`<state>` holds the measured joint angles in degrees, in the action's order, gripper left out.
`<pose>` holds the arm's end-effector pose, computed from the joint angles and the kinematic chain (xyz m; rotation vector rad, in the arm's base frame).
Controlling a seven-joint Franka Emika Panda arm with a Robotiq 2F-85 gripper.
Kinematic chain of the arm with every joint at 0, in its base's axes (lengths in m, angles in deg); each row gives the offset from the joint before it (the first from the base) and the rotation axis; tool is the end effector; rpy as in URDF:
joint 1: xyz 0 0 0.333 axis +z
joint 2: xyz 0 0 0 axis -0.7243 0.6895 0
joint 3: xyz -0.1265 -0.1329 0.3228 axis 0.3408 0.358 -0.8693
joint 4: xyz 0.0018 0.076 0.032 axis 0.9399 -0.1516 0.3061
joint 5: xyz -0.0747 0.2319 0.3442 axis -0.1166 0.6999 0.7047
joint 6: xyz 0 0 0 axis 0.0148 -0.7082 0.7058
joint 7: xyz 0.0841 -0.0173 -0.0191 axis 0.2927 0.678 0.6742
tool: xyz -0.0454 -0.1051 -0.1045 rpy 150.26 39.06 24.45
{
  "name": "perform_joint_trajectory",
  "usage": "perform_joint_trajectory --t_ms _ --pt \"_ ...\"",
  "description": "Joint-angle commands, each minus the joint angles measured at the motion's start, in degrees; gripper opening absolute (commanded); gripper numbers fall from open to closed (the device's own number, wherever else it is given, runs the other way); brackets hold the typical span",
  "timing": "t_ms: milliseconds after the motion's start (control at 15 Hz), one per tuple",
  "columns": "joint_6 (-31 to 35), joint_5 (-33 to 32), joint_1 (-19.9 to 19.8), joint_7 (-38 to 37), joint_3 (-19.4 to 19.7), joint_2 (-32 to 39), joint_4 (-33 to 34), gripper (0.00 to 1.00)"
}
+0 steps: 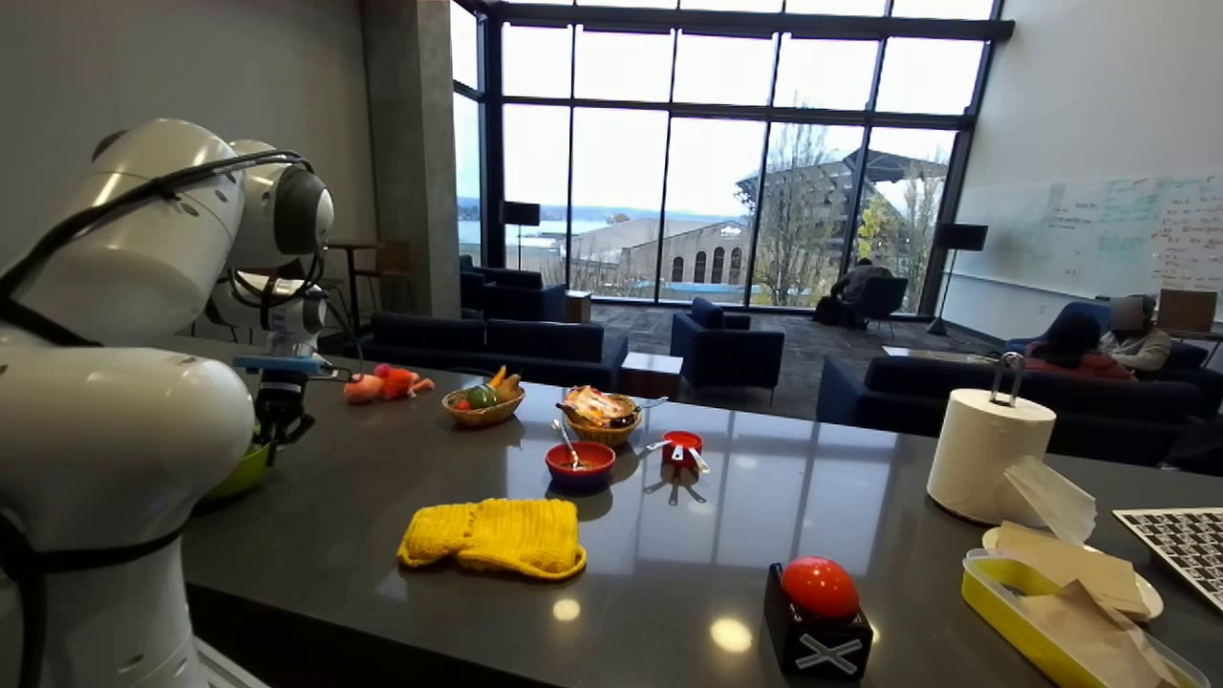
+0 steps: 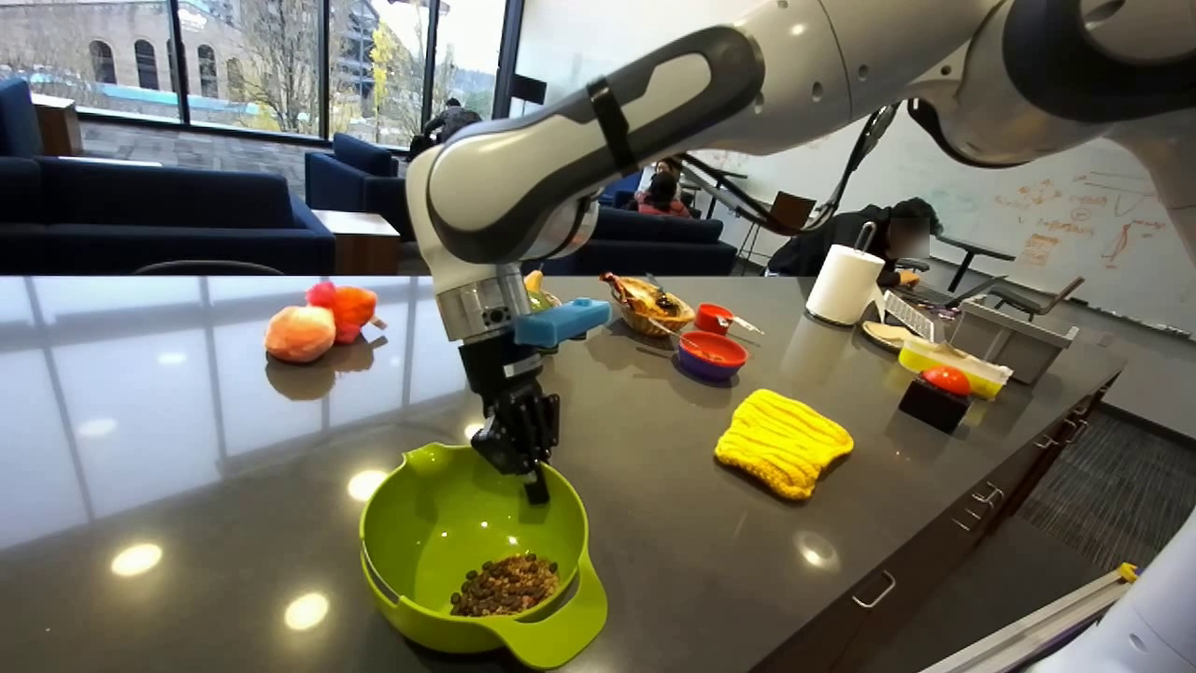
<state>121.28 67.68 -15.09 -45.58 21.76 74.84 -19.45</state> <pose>0.4773 0.4848 0.1657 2.7282 1.0861 -0.8661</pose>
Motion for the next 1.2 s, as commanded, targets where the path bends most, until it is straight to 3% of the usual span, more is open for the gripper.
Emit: perform_joint_trajectory --t_ms 0,533,933,1133 --pt "-2.24 1.02 0.15 -0.75 -0.16 0.08 1.68 0.44" --pt "-3.01 1.3 -0.75 0.26 -0.27 -3.08 3.1 0.98" --pt "-3.25 -0.15 -3.71 2.05 0.94 -9.44 3.68 1.0" --pt "-1.53 -0.62 -6.71 6.39 1.4 -12.6 2.35 1.0"
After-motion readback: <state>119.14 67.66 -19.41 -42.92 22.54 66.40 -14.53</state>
